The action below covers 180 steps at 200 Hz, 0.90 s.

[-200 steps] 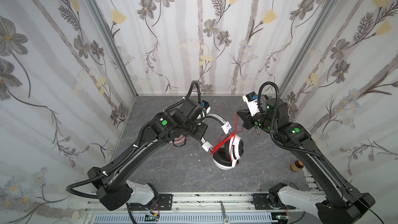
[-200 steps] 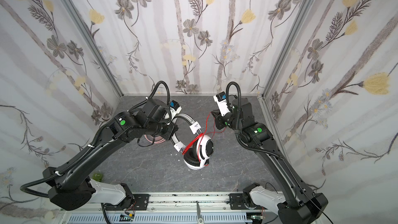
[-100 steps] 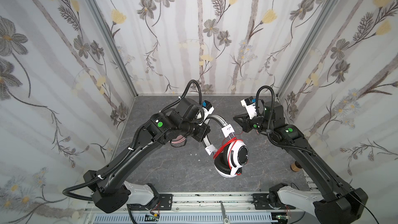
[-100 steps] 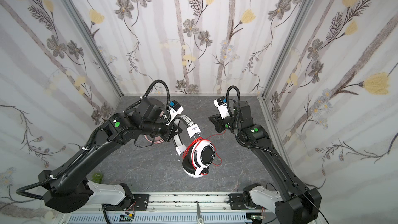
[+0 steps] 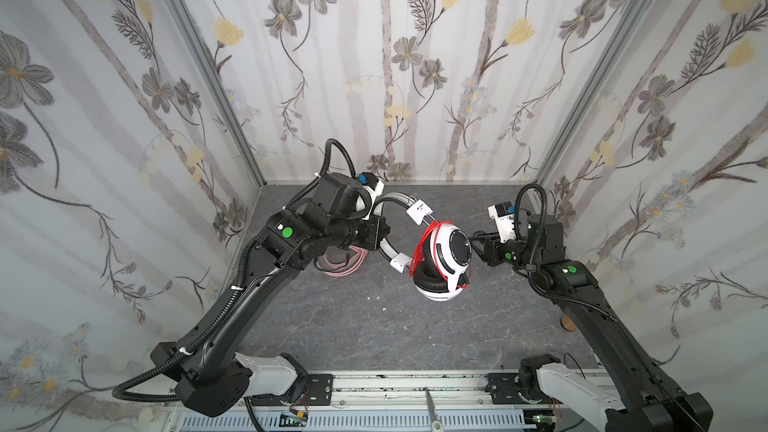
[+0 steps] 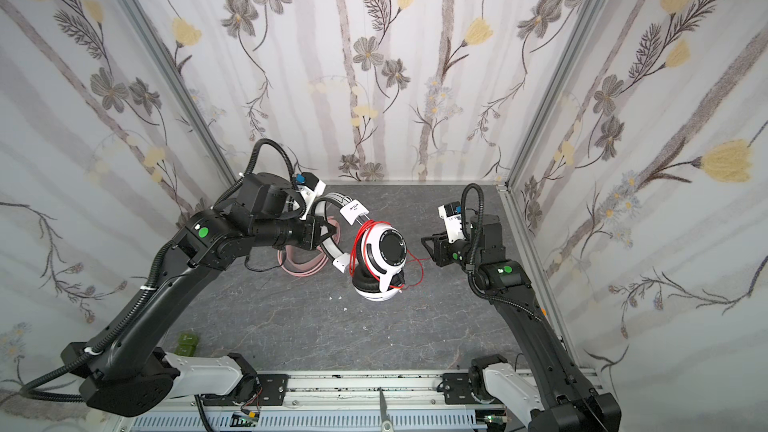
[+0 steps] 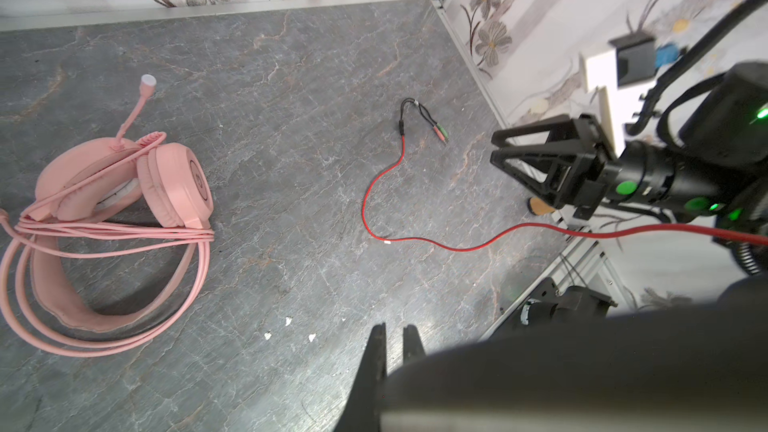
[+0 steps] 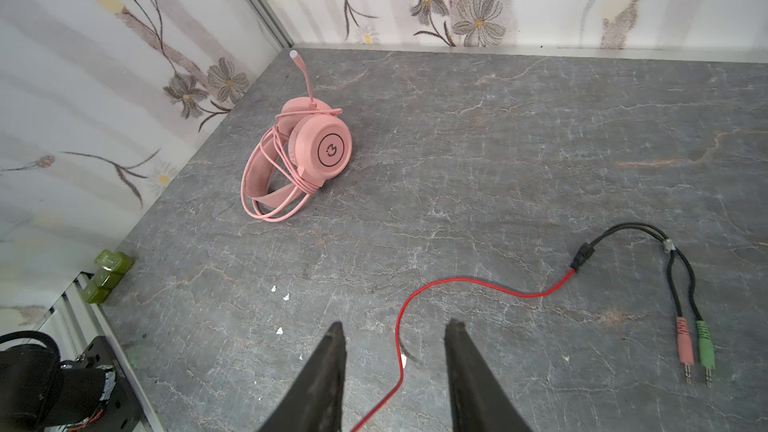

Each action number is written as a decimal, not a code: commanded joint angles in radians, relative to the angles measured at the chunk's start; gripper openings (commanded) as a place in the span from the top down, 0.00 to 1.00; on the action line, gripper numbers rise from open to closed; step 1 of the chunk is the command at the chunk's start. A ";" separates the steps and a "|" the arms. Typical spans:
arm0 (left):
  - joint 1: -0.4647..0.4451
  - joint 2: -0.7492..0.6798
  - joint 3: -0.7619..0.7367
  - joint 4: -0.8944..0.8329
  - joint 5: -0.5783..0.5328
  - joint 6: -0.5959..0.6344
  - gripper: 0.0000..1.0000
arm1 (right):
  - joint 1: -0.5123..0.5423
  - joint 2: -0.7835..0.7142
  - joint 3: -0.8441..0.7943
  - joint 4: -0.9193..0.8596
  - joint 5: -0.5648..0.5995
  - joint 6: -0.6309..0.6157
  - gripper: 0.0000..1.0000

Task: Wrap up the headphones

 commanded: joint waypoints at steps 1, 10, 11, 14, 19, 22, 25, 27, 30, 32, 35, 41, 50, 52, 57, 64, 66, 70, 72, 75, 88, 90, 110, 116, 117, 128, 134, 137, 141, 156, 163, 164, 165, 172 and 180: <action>0.035 -0.032 -0.010 0.132 0.067 -0.096 1.00 | -0.020 -0.029 -0.062 0.094 -0.006 0.067 0.57; 0.057 -0.042 -0.019 0.151 0.077 -0.117 1.00 | -0.022 -0.040 -0.102 0.130 -0.015 0.101 0.55; 0.058 -0.043 -0.020 0.153 0.078 -0.119 1.00 | -0.022 -0.042 -0.109 0.135 -0.016 0.106 0.55; 0.066 -0.044 -0.023 0.160 0.081 -0.127 1.00 | -0.022 -0.045 -0.116 0.153 -0.021 0.121 0.55; 0.078 -0.044 -0.030 0.173 0.088 -0.142 1.00 | -0.022 -0.049 -0.175 0.193 -0.035 0.144 0.53; 0.086 -0.044 -0.035 0.182 0.092 -0.149 1.00 | -0.022 -0.051 -0.198 0.216 -0.044 0.159 0.52; 0.095 -0.056 -0.040 0.192 0.098 -0.157 1.00 | -0.022 -0.050 -0.222 0.245 -0.056 0.171 0.52; 0.099 -0.068 -0.044 0.199 0.102 -0.163 1.00 | -0.022 -0.051 -0.237 0.263 -0.064 0.180 0.52; 0.107 -0.075 -0.051 0.210 0.108 -0.169 1.00 | -0.022 -0.050 -0.263 0.292 -0.075 0.195 0.52; 0.111 -0.078 -0.054 0.217 0.112 -0.175 1.00 | -0.021 -0.049 -0.275 0.307 -0.081 0.202 0.52; 0.117 -0.083 -0.060 0.228 0.117 -0.181 1.00 | -0.022 -0.048 -0.298 0.332 -0.091 0.214 0.52; 0.131 -0.091 -0.070 0.250 0.127 -0.193 1.00 | -0.019 -0.045 -0.338 0.382 -0.107 0.232 0.52; 0.150 -0.101 -0.082 0.271 0.139 -0.210 1.00 | -0.010 -0.041 -0.396 0.464 -0.130 0.258 0.54; 0.155 -0.102 -0.084 0.274 0.142 -0.215 1.00 | -0.007 -0.039 -0.409 0.483 -0.133 0.265 0.54; 0.164 -0.105 -0.086 0.279 0.149 -0.223 1.00 | 0.007 -0.036 -0.433 0.522 -0.135 0.274 0.55; 0.174 -0.106 -0.088 0.283 0.157 -0.229 1.00 | 0.032 -0.030 -0.458 0.566 -0.132 0.278 0.55; 0.177 -0.106 -0.087 0.284 0.160 -0.232 1.00 | 0.042 -0.028 -0.464 0.573 -0.131 0.277 0.55; 0.182 -0.106 -0.087 0.283 0.162 -0.237 1.00 | 0.062 -0.022 -0.473 0.594 -0.128 0.273 0.55; 0.183 -0.105 -0.086 0.283 0.164 -0.239 1.00 | 0.072 -0.019 -0.477 0.602 -0.127 0.269 0.55; 0.185 -0.105 -0.086 0.284 0.166 -0.240 1.00 | 0.088 -0.012 -0.479 0.614 -0.125 0.264 0.55; 0.194 -0.102 -0.087 0.283 0.176 -0.248 1.00 | 0.147 0.025 -0.474 0.646 -0.118 0.231 0.55; 0.195 -0.101 -0.087 0.283 0.179 -0.249 1.00 | 0.155 0.032 -0.473 0.651 -0.118 0.226 0.55; 0.200 -0.102 -0.089 0.288 0.184 -0.256 1.00 | 0.180 0.099 -0.473 0.723 -0.120 0.212 0.54; 0.201 -0.103 -0.089 0.288 0.187 -0.258 1.00 | 0.181 0.120 -0.472 0.746 -0.124 0.209 0.54; 0.201 -0.103 -0.089 0.289 0.188 -0.258 1.00 | 0.181 0.123 -0.472 0.749 -0.124 0.208 0.54; 0.203 -0.105 -0.089 0.289 0.192 -0.259 1.00 | 0.181 0.164 -0.457 0.773 -0.122 0.195 0.54; 0.204 -0.106 -0.088 0.289 0.192 -0.259 1.00 | 0.181 0.190 -0.444 0.778 -0.126 0.188 0.54; 0.204 -0.106 -0.088 0.287 0.193 -0.258 1.00 | 0.181 0.203 -0.436 0.781 -0.130 0.183 0.54; 0.206 -0.106 -0.087 0.286 0.192 -0.257 1.00 | 0.182 0.220 -0.425 0.781 -0.135 0.179 0.54; 0.207 -0.109 -0.087 0.283 0.194 -0.258 1.00 | 0.183 0.278 -0.382 0.783 -0.149 0.170 0.54; 0.208 -0.111 -0.088 0.284 0.194 -0.258 1.00 | 0.185 0.300 -0.365 0.782 -0.151 0.167 0.54; 0.208 -0.111 -0.088 0.284 0.194 -0.258 1.00 | 0.185 0.304 -0.363 0.782 -0.151 0.165 0.54; 0.208 -0.112 -0.088 0.284 0.194 -0.258 1.00 | 0.185 0.306 -0.360 0.784 -0.152 0.165 0.54; 0.209 -0.114 -0.086 0.283 0.196 -0.260 1.00 | 0.186 0.325 -0.346 0.786 -0.157 0.161 0.54; 0.209 -0.116 -0.086 0.283 0.197 -0.262 1.00 | 0.189 0.348 -0.328 0.787 -0.164 0.159 0.55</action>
